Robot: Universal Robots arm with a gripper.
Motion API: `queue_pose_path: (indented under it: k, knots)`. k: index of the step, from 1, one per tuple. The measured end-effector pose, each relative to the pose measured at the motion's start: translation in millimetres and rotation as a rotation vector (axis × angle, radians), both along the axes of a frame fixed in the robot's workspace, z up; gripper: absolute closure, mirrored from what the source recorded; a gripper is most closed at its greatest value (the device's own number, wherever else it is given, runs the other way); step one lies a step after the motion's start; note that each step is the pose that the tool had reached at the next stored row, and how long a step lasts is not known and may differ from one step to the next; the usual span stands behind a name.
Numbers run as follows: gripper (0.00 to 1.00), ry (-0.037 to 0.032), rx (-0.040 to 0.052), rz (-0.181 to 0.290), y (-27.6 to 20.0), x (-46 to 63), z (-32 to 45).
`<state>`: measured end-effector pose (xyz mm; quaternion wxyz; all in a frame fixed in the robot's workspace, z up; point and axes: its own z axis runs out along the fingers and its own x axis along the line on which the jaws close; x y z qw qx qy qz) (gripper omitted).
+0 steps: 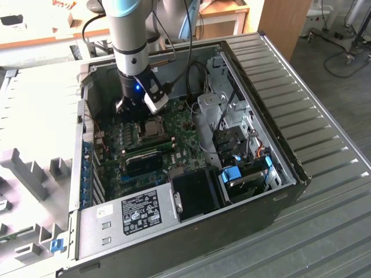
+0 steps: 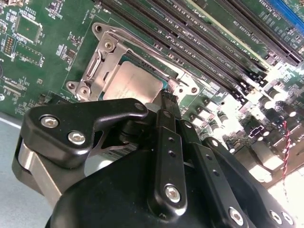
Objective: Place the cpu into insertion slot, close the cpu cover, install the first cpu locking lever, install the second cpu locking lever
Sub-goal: 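Close the cpu cover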
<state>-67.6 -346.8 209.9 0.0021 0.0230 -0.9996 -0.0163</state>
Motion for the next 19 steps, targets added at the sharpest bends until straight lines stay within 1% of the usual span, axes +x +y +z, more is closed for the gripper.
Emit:
queue_pose_path:
  k: [5,10,15,19]
  knots:
    - [0.89,0.0001,-0.0001,-0.009,0.0,0.0,0.1]
    - [0.89,0.0001,-0.0002,-0.009,0.0,0.0,4.1]
    - [0.89,0.0,-0.0001,-0.009,0.1,-0.4,4.3]
    - [0.89,0.0001,-0.0002,-0.009,2.1,-0.9,4.3]
